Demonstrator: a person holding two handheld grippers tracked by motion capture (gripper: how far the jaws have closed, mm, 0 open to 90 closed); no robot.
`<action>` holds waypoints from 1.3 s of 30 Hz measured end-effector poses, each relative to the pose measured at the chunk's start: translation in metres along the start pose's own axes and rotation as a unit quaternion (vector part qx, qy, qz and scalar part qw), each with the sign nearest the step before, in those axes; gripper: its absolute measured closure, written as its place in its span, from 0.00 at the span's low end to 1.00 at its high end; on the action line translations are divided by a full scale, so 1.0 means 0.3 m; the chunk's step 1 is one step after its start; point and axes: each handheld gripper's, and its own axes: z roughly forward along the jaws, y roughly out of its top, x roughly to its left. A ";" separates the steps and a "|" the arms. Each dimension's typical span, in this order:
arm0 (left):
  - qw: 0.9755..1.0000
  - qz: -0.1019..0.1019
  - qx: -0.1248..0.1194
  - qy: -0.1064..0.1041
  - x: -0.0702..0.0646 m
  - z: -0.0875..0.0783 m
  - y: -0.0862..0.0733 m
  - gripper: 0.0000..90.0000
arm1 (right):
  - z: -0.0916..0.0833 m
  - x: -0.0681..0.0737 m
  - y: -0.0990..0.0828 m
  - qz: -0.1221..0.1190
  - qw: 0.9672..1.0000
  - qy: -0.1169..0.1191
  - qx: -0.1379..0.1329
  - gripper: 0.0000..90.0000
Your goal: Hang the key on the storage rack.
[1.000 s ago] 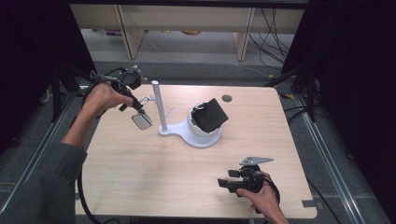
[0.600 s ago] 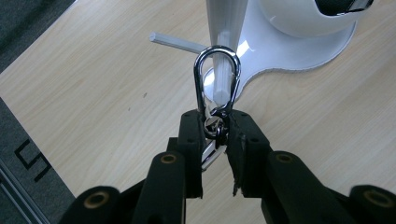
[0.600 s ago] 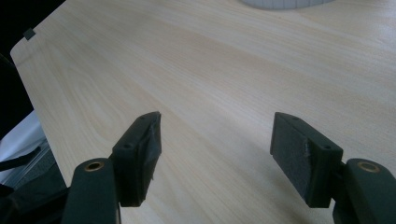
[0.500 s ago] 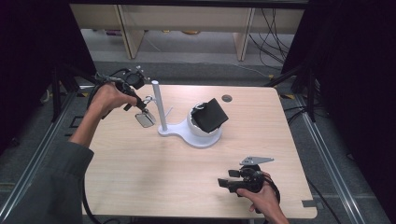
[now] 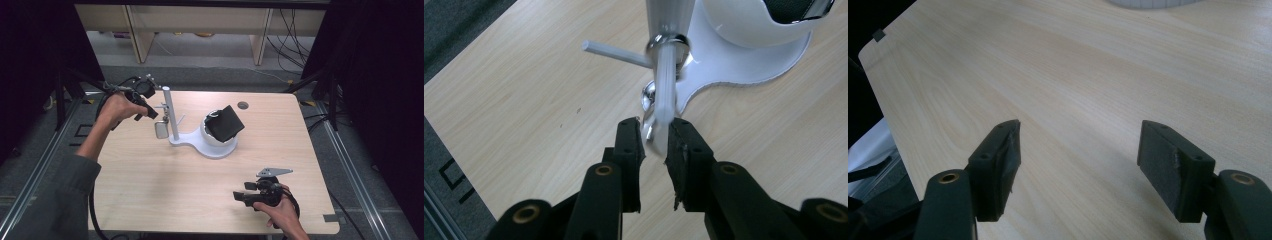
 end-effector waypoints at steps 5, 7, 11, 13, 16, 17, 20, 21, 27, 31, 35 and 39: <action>1.000 -0.008 -0.002 0.004 0.004 -0.011 -0.009 0.82 | -0.003 -0.004 0.001 -0.018 1.000 -0.014 -0.004 0.38; 1.000 -0.006 0.005 0.002 0.006 -0.015 -0.015 0.81 | 0.001 -0.005 0.001 -0.015 1.000 -0.008 -0.004 0.38; 1.000 -0.006 0.002 -0.002 0.005 -0.024 -0.026 0.78 | 0.003 0.000 -0.001 -0.002 1.000 -0.003 -0.003 0.38; 1.000 -0.002 0.004 -0.001 -0.001 -0.025 -0.033 0.76 | 0.004 -0.001 -0.001 0.001 1.000 0.004 -0.003 0.38; 1.000 0.002 0.001 -0.010 -0.013 -0.030 -0.041 0.72 | 0.005 0.000 -0.001 0.003 1.000 0.004 -0.004 0.38; 1.000 -0.002 0.000 -0.012 -0.018 -0.030 -0.043 0.71 | 0.004 0.002 -0.003 0.011 1.000 0.003 -0.001 0.38; 1.000 0.008 -0.003 -0.014 -0.028 -0.036 -0.048 0.69 | 0.005 -0.004 -0.002 0.000 1.000 0.000 -0.005 0.38; 1.000 0.011 -0.003 -0.014 -0.032 -0.040 -0.050 0.67 | 0.005 0.000 -0.003 0.010 1.000 0.002 -0.004 0.38; 1.000 0.022 0.002 -0.021 -0.063 -0.049 -0.067 0.63 | 0.004 -0.011 0.003 0.006 1.000 0.007 -0.006 0.38; 1.000 0.010 -0.003 -0.024 -0.071 -0.047 -0.086 0.59 | -0.001 -0.014 0.003 -0.014 1.000 -0.009 -0.007 0.38; 0.999 0.010 -0.020 -0.025 -0.077 -0.055 -0.103 0.58 | 0.002 -0.009 0.003 -0.008 1.000 -0.005 -0.004 0.38; 0.999 0.009 -0.025 -0.041 -0.100 -0.066 -0.129 0.56 | 0.001 -0.007 0.002 -0.004 1.000 -0.004 -0.003 0.38</action>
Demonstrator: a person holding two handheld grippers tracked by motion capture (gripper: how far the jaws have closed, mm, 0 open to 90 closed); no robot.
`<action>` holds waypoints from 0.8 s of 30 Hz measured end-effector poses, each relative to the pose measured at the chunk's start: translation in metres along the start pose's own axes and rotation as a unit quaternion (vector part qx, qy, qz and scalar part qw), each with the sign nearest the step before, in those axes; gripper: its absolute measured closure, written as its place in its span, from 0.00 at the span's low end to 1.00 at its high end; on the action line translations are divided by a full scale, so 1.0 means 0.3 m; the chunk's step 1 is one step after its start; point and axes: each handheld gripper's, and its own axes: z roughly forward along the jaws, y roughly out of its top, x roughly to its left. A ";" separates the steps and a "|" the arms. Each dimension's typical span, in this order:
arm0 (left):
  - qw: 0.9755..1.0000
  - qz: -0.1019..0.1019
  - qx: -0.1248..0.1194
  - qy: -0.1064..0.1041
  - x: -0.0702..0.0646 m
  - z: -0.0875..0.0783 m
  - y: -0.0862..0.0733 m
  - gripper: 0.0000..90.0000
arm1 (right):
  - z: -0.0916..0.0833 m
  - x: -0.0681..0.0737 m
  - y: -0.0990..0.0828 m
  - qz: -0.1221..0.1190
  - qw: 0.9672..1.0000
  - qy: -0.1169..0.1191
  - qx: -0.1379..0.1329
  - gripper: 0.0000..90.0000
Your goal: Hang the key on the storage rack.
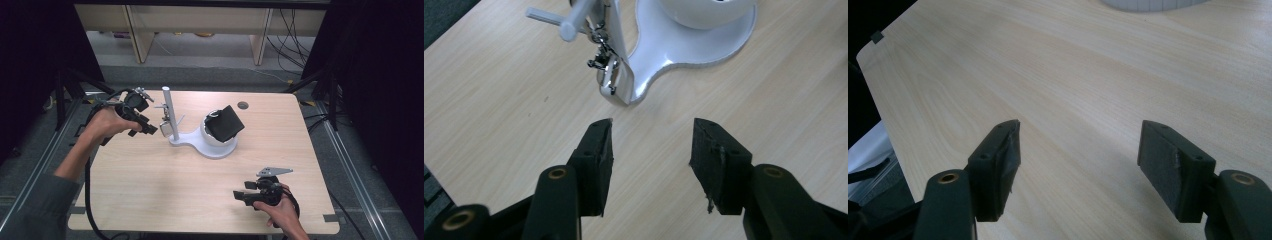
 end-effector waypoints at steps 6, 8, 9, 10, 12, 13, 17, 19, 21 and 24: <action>1.000 0.005 0.000 -0.009 -0.029 0.008 -0.036 0.49 | -0.001 -0.008 0.000 -0.010 1.000 -0.002 -0.006 0.38; 1.000 0.004 -0.004 -0.010 -0.042 0.015 -0.048 0.45 | -0.002 -0.008 0.000 -0.012 1.000 -0.003 -0.007 0.38; 1.000 0.002 -0.004 -0.012 -0.051 0.019 -0.057 0.44 | -0.003 -0.008 0.000 -0.012 1.000 -0.003 -0.007 0.38; 1.000 0.003 -0.005 -0.014 -0.058 0.022 -0.064 0.41 | -0.003 -0.003 -0.001 -0.001 1.000 -0.002 -0.006 0.38; 1.000 -0.001 -0.012 -0.020 -0.072 0.028 -0.083 0.38 | -0.002 -0.001 -0.001 0.000 1.000 -0.003 -0.005 0.38; 1.000 -0.003 -0.020 -0.024 -0.079 0.031 -0.098 0.36 | -0.002 -0.002 -0.001 -0.001 1.000 -0.004 -0.005 0.38; 0.999 0.002 -0.022 -0.029 -0.094 0.042 -0.148 0.34 | 0.001 0.000 -0.001 0.013 1.000 0.007 -0.004 0.38; 0.999 -0.003 -0.023 -0.031 -0.101 0.046 -0.169 0.33 | 0.004 -0.009 -0.001 0.002 1.000 0.004 -0.005 0.38; 0.999 -0.005 -0.024 -0.037 -0.111 0.047 -0.188 0.32 | 0.001 -0.013 0.000 -0.009 1.000 -0.005 -0.005 0.38; 0.999 -0.010 -0.027 -0.045 -0.133 0.054 -0.218 0.31 | -0.001 -0.007 0.000 -0.002 1.000 -0.003 -0.002 0.38</action>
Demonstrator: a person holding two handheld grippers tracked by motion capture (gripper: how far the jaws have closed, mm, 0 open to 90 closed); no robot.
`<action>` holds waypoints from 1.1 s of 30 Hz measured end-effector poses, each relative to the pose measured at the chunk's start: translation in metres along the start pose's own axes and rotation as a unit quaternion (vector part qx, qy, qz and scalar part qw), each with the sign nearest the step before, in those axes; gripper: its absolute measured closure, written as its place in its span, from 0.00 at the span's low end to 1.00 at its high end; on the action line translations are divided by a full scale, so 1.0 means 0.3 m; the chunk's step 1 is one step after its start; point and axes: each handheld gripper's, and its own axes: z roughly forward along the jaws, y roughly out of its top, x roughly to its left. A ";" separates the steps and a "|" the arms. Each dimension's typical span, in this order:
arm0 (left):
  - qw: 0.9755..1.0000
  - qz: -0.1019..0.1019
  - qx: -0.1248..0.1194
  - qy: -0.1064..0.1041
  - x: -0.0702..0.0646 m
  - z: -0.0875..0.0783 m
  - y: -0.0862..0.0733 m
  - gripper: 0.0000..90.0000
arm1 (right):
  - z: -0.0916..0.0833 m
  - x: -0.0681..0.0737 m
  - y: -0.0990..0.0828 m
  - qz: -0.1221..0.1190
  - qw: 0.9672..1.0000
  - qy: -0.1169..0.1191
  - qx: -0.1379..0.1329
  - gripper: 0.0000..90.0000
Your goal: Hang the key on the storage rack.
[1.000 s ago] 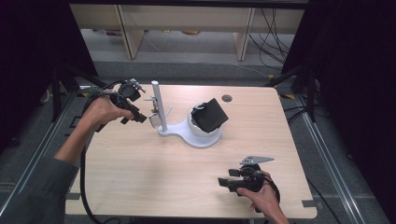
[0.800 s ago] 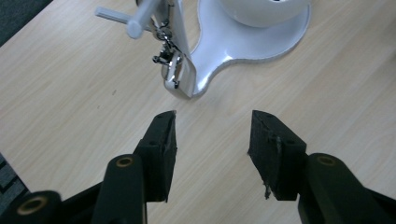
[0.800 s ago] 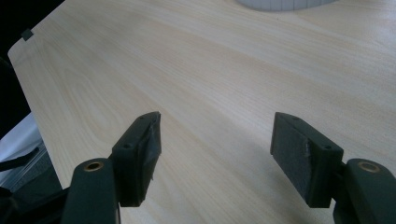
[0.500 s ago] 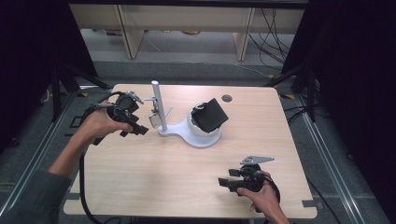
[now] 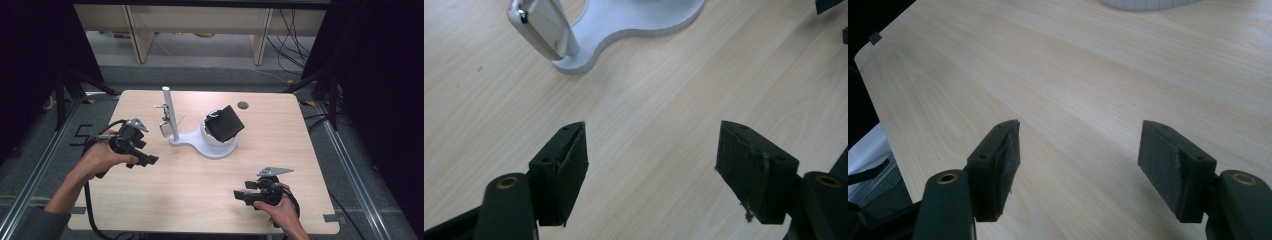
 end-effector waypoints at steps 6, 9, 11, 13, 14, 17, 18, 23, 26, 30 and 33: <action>1.000 0.010 -0.008 -0.007 -0.039 0.020 -0.058 0.30 | 0.003 0.011 0.000 0.001 1.000 0.003 0.000 0.38; 1.000 0.014 -0.012 -0.011 -0.064 0.044 -0.090 0.28 | 0.003 0.009 0.001 0.001 1.000 0.003 0.000 0.38; 1.000 0.016 -0.011 -0.015 -0.080 0.065 -0.108 0.27 | 0.003 0.008 0.001 0.002 1.000 0.004 0.001 0.37; 1.000 0.018 -0.012 -0.019 -0.094 0.087 -0.125 0.25 | 0.003 0.009 0.001 0.002 1.000 0.001 0.004 0.37; 0.999 0.021 -0.011 -0.022 -0.097 0.094 -0.130 0.25 | 0.004 0.010 0.001 0.002 1.000 -0.001 0.002 0.37; 0.999 0.021 -0.014 -0.023 -0.116 0.119 -0.147 0.25 | 0.005 0.011 0.000 0.003 1.000 0.005 0.001 0.37; 0.999 0.024 -0.011 -0.024 -0.119 0.122 -0.150 0.25 | 0.004 0.011 0.001 0.001 1.000 0.001 0.003 0.37; 0.999 0.032 -0.016 -0.021 -0.148 0.146 -0.173 0.24 | 0.004 0.019 0.000 0.013 1.000 0.008 0.003 0.37; 0.999 0.032 -0.029 -0.017 -0.166 0.162 -0.194 0.23 | 0.006 0.023 -0.001 0.014 1.000 0.009 0.000 0.37; 0.999 0.032 -0.040 -0.017 -0.192 0.179 -0.226 0.23 | 0.006 0.021 0.000 0.006 1.000 0.010 0.002 0.37; 0.998 0.028 -0.052 -0.013 -0.215 0.201 -0.259 0.22 | 0.010 0.024 0.001 0.005 1.000 0.018 0.003 0.35</action>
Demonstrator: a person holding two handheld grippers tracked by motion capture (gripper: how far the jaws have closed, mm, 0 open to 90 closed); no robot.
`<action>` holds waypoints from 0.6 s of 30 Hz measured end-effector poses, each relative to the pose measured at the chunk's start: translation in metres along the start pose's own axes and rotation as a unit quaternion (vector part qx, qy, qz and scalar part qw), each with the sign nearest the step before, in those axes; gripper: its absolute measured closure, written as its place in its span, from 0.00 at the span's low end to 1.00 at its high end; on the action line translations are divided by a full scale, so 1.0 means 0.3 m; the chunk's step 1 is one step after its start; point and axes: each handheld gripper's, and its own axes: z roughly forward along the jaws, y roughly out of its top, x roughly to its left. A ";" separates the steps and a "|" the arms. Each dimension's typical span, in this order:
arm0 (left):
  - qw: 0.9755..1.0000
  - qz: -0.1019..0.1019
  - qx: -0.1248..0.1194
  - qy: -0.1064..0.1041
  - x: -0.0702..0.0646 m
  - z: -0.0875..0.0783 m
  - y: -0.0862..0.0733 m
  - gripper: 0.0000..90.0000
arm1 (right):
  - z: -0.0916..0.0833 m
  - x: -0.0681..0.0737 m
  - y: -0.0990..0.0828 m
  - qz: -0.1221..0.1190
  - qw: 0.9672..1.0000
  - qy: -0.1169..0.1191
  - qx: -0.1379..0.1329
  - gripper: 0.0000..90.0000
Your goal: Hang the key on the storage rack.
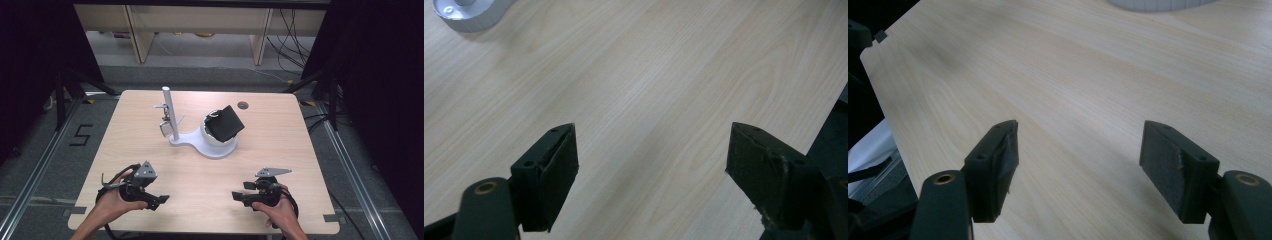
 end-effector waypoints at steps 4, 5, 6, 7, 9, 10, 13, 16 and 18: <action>1.000 0.013 0.013 -0.001 -0.021 0.027 -0.033 0.21 | 0.004 0.009 0.002 -0.010 1.000 0.005 -0.004 0.31; 1.000 0.013 0.013 -0.001 -0.021 0.027 -0.033 0.21 | 0.004 0.009 0.002 -0.010 1.000 0.005 -0.004 0.31; 1.000 0.018 0.016 0.002 -0.027 0.033 -0.039 0.21 | 0.005 0.011 0.002 -0.012 1.000 0.006 -0.003 0.30; 1.000 0.017 0.016 0.001 -0.032 0.037 -0.047 0.21 | 0.006 0.012 0.002 -0.018 1.000 0.003 -0.003 0.30; 1.000 0.014 0.011 0.000 -0.042 0.045 -0.060 0.20 | 0.007 0.009 0.004 -0.033 0.999 0.002 -0.006 0.28; 1.000 0.022 0.015 -0.001 -0.044 0.046 -0.067 0.20 | 0.009 0.013 0.003 -0.021 1.000 0.006 -0.003 0.26; 1.000 0.018 0.015 0.004 -0.057 0.054 -0.086 0.20 | 0.012 0.008 0.003 -0.028 1.000 0.006 -0.003 0.25; 1.000 0.016 0.006 0.008 -0.069 0.061 -0.109 0.20 | 0.012 0.009 0.003 -0.031 1.000 -0.002 -0.005 0.24; 1.000 0.019 0.007 0.012 -0.071 0.061 -0.113 0.20 | 0.011 0.009 0.003 -0.031 1.000 -0.003 -0.004 0.23</action>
